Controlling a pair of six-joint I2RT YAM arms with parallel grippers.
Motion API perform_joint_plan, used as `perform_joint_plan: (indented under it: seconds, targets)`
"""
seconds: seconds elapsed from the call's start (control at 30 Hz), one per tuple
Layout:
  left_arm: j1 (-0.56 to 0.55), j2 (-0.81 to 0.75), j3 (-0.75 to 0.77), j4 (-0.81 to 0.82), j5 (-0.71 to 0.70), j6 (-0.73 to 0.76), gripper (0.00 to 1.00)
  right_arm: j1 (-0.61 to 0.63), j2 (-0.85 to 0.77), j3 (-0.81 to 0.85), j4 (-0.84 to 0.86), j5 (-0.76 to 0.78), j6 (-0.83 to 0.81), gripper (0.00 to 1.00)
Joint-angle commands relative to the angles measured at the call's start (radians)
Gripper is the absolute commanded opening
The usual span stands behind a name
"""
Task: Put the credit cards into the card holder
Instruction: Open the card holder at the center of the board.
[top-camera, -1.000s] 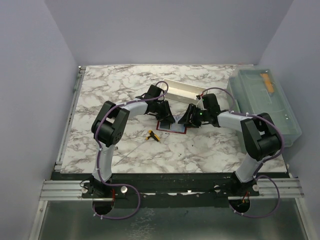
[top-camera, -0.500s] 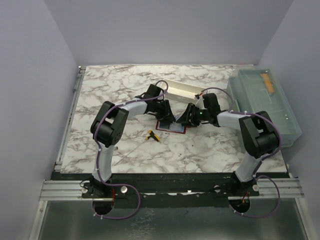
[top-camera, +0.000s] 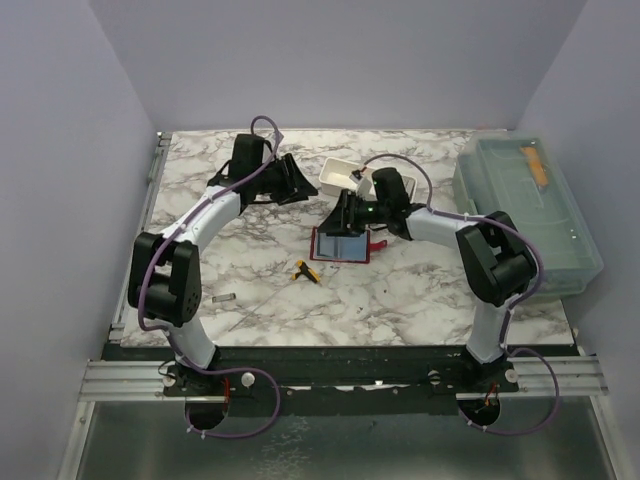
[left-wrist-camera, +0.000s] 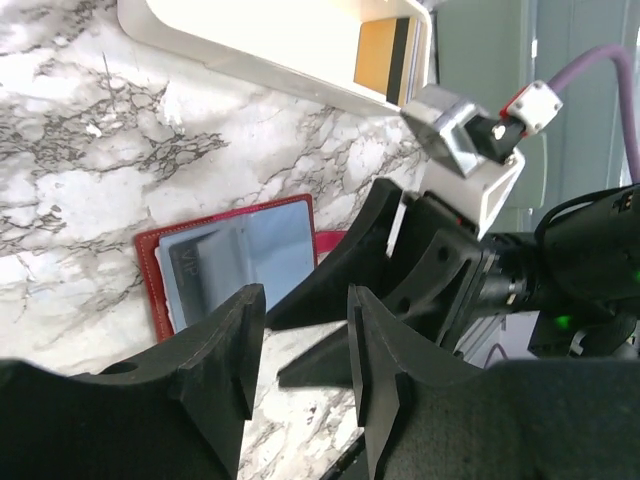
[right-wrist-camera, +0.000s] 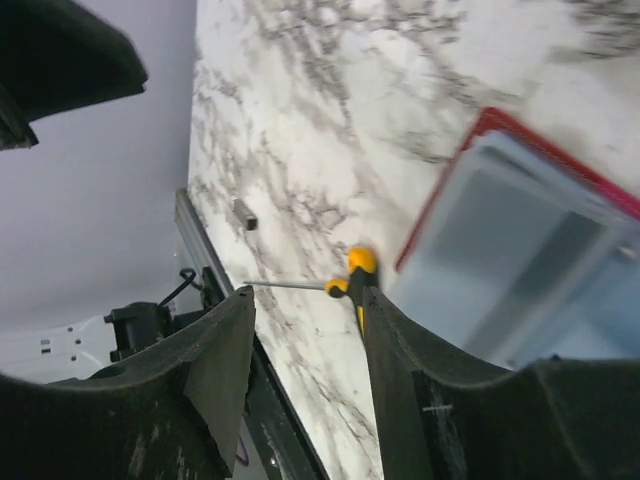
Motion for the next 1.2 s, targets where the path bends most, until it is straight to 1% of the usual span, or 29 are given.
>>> perform_joint_plan:
  seconds: [0.0,0.1,0.17,0.33,0.43,0.5,0.63,0.7,0.83,1.0,1.17]
  targets:
    - [0.008,-0.010,-0.032,0.001,-0.001,0.022,0.45,0.011,0.002,0.025,-0.003,-0.045,0.016,0.52]
    - [-0.004,0.044,-0.034,0.008,0.069,-0.010,0.45,-0.011,-0.069,-0.002,-0.139,0.092,-0.059,0.54]
    - [-0.029,0.079,-0.032,0.014,0.087,-0.019,0.45,-0.033,-0.100,-0.015,-0.237,0.158,-0.102,0.54]
    - [-0.102,0.163,-0.015,0.019,0.115,-0.030,0.44,-0.111,-0.153,-0.107,-0.268,0.211,-0.145,0.53]
    - [-0.136,0.213,-0.004,0.020,0.126,-0.035,0.43,-0.122,-0.155,-0.110,-0.323,0.269,-0.181,0.53]
    - [-0.144,0.238,-0.002,0.019,0.123,-0.042,0.43,-0.123,-0.154,-0.117,-0.321,0.296,-0.194,0.53]
    - [-0.142,0.272,0.003,0.019,0.107,-0.055,0.43,-0.130,-0.126,-0.117,-0.327,0.306,-0.207,0.53]
    - [-0.143,0.288,0.001,0.019,0.105,-0.067,0.42,-0.130,-0.123,-0.120,-0.311,0.280,-0.212,0.52]
    - [-0.127,0.307,-0.006,0.008,0.075,-0.091,0.37,-0.131,-0.116,-0.113,-0.308,0.276,-0.217,0.43]
    - [-0.107,0.298,0.002,-0.048,-0.003,-0.077,0.36,-0.130,-0.084,-0.105,-0.297,0.246,-0.229,0.40]
    - [-0.102,0.304,0.010,-0.115,-0.042,-0.043,0.36,-0.129,-0.046,-0.085,-0.300,0.232,-0.240,0.38]
